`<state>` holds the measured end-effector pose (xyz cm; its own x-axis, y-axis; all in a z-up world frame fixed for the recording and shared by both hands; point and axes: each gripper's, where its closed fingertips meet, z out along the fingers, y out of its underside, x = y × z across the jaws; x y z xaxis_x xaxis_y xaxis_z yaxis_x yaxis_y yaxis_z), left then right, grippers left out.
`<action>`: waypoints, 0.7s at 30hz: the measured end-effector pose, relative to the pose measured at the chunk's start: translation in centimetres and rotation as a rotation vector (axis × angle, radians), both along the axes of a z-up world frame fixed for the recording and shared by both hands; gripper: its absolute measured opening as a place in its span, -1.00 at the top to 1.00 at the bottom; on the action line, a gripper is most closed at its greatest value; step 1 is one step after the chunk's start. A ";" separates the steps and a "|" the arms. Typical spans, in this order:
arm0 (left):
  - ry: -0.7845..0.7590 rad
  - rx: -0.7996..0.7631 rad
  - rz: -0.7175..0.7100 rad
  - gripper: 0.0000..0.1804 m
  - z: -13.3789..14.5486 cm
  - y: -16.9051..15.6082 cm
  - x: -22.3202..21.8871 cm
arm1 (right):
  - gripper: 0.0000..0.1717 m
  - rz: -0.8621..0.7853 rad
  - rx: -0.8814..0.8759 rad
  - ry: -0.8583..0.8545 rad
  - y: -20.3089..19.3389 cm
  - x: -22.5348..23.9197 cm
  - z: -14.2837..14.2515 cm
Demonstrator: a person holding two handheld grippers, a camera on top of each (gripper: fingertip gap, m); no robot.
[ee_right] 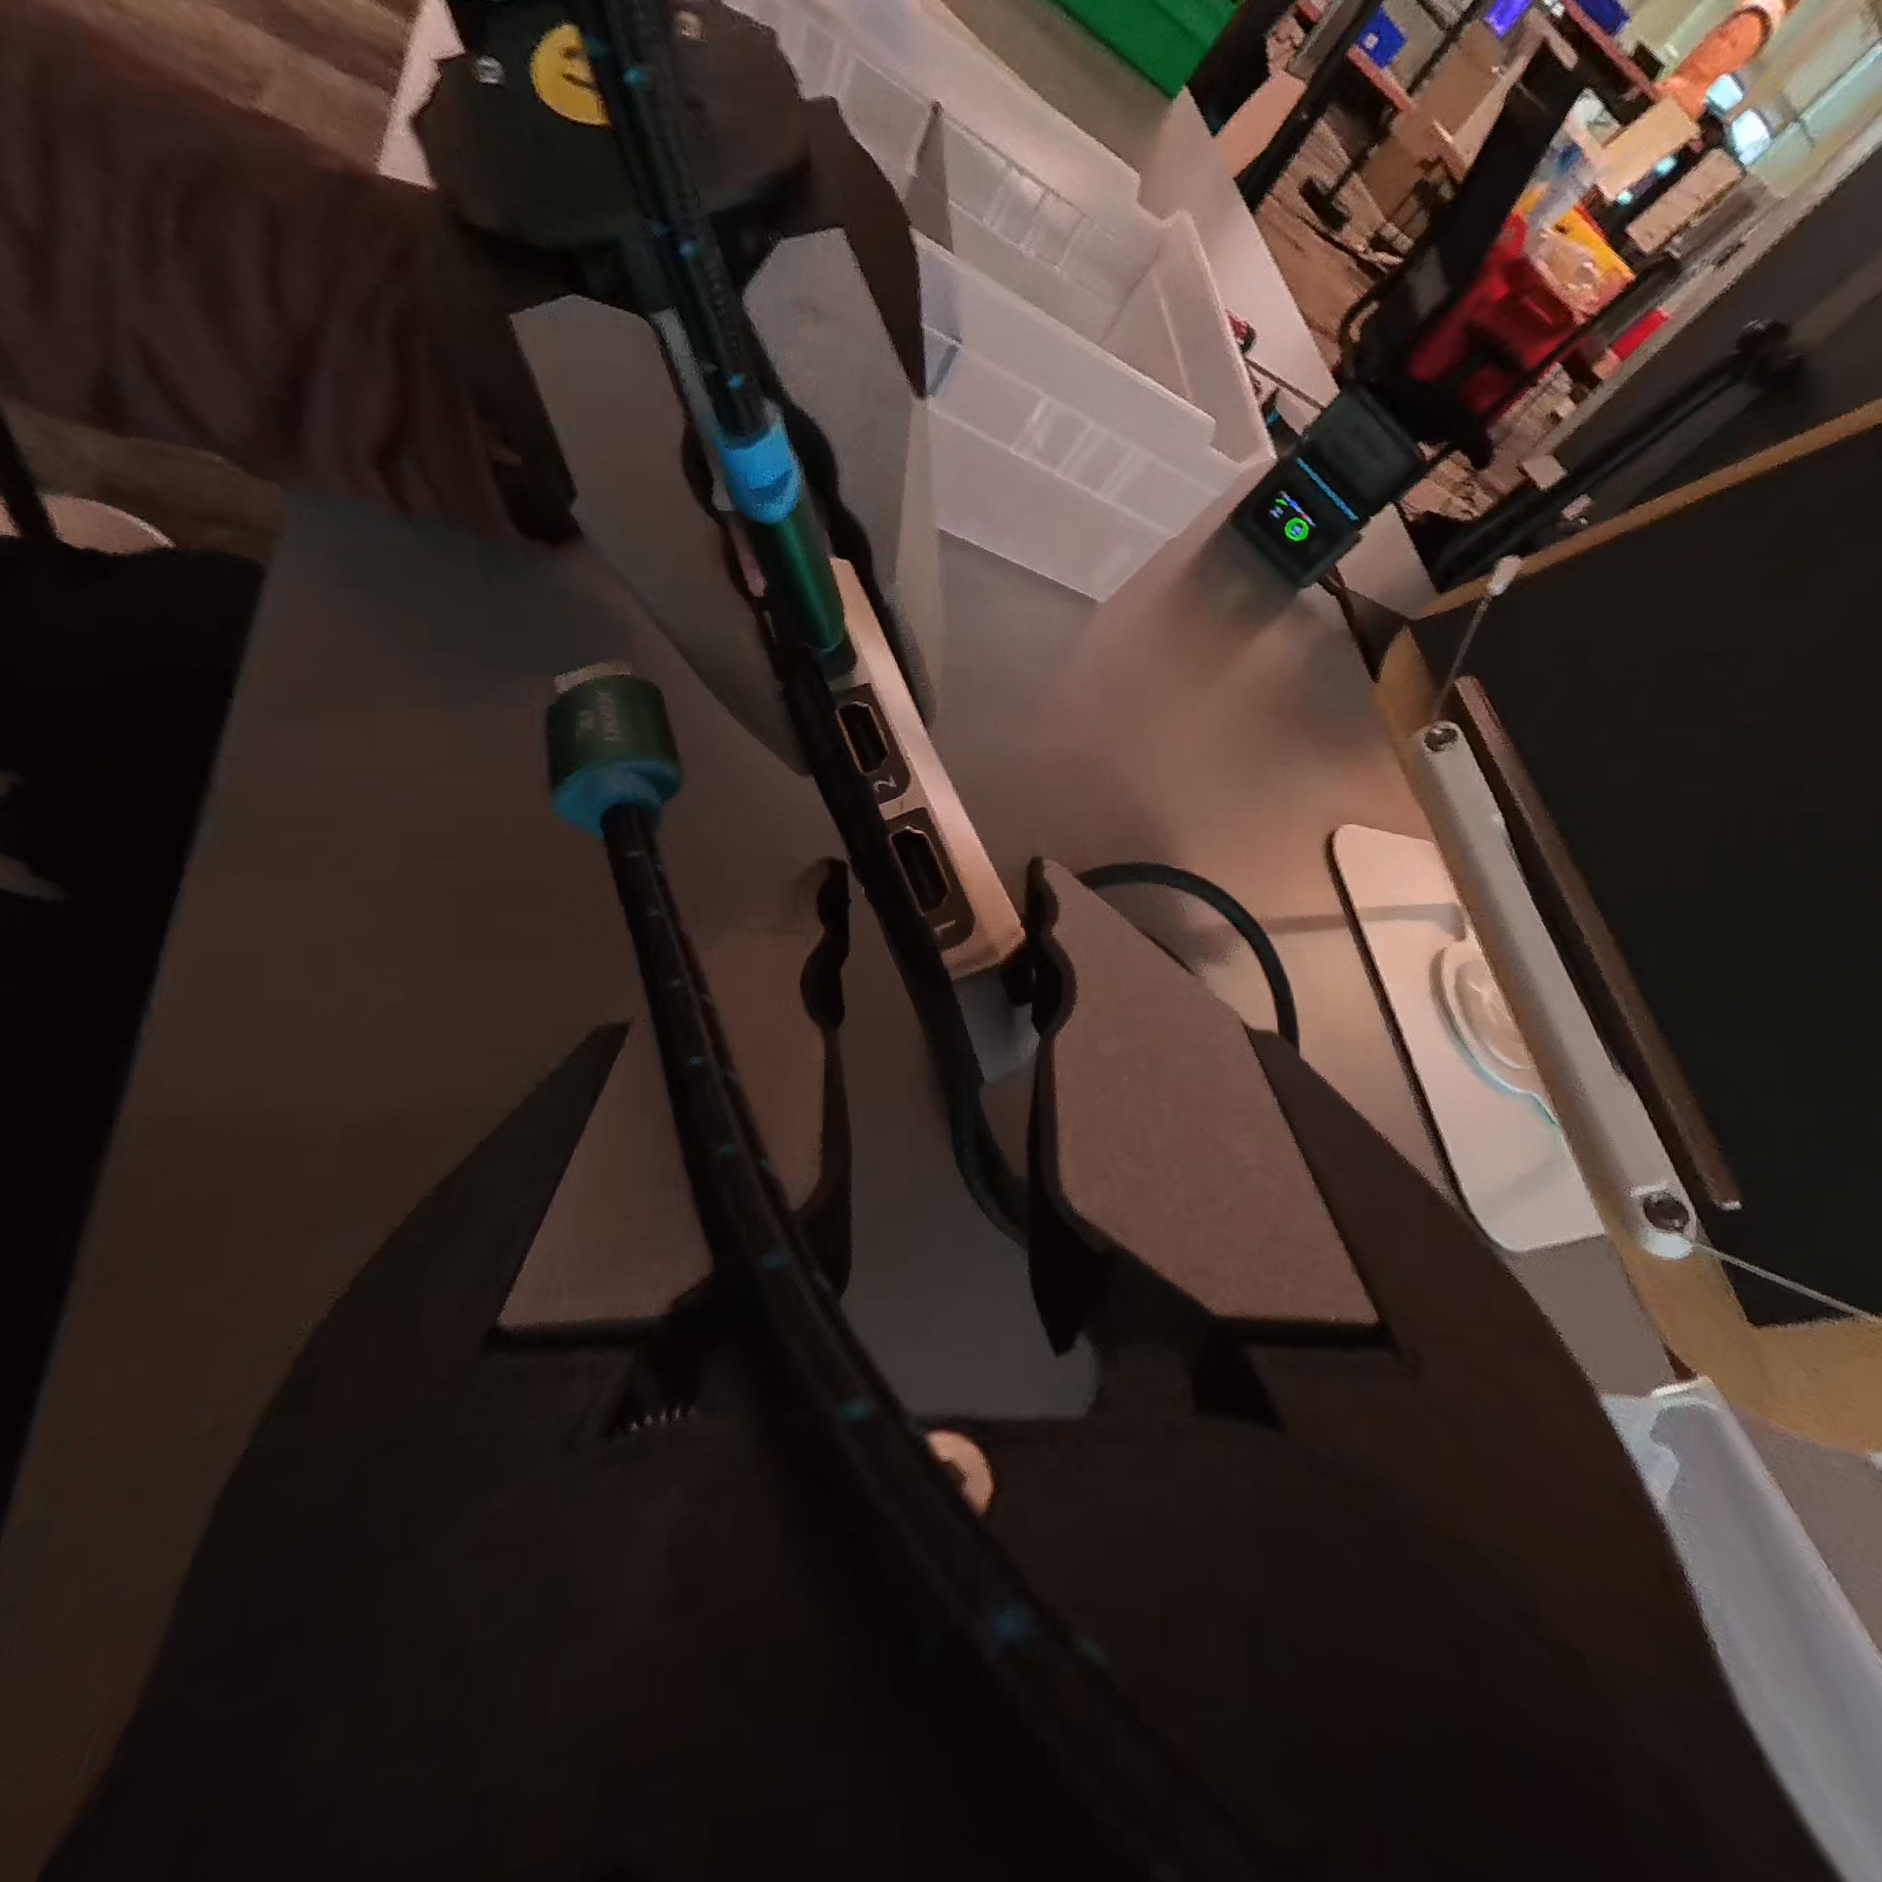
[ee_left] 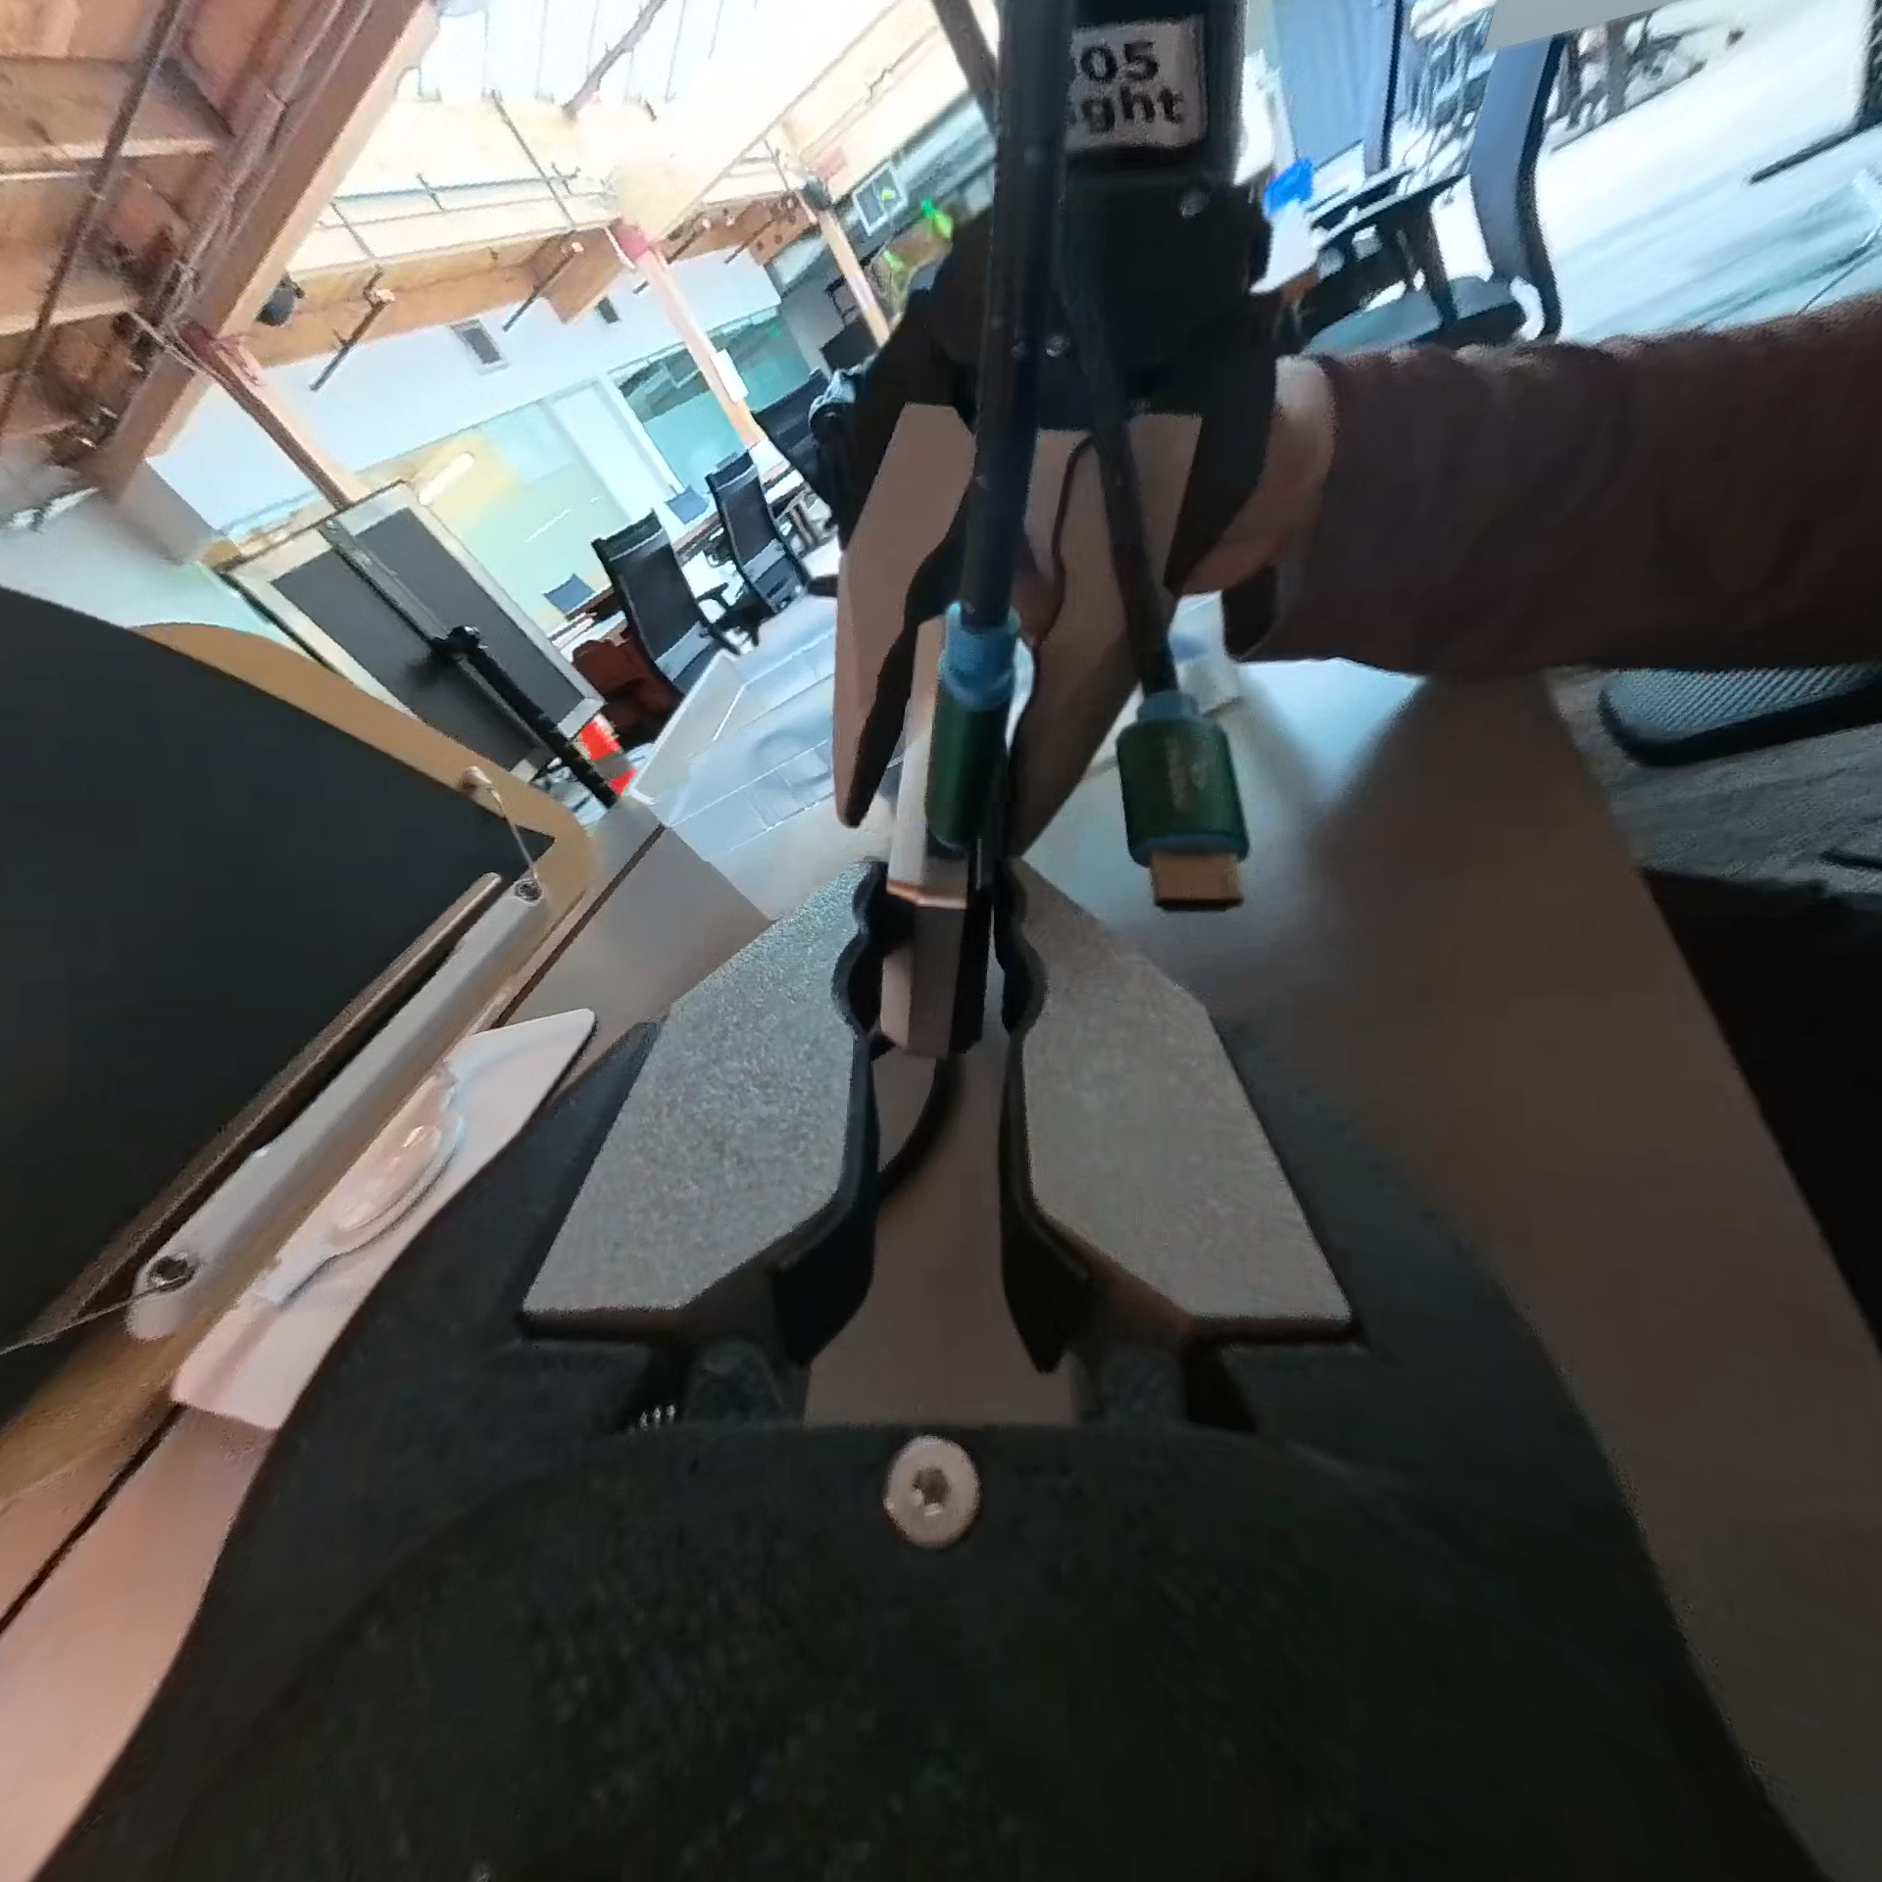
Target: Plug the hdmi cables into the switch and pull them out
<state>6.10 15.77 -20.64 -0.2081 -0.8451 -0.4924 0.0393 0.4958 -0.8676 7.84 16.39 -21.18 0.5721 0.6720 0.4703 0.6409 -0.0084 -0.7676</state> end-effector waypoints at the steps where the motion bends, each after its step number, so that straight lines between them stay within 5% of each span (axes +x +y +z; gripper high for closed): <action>1: 0.005 0.031 0.027 0.81 -0.3 0.3 0.1 | 0.64 -0.024 -0.010 0.016 0.3 0.2 -0.1; 6: 0.036 0.178 0.204 0.81 -1.5 2.8 0.7 | 0.39 -0.148 -0.019 0.158 3.5 0.2 -1.1; 16: 0.108 0.494 0.308 0.81 -4.0 3.0 1.7 | 0.57 -0.199 0.075 -0.151 4.1 2.6 -4.4; 21: 0.112 0.490 0.328 0.81 -4.2 3.4 1.8 | 0.59 -0.220 0.130 -0.212 4.4 2.9 -4.3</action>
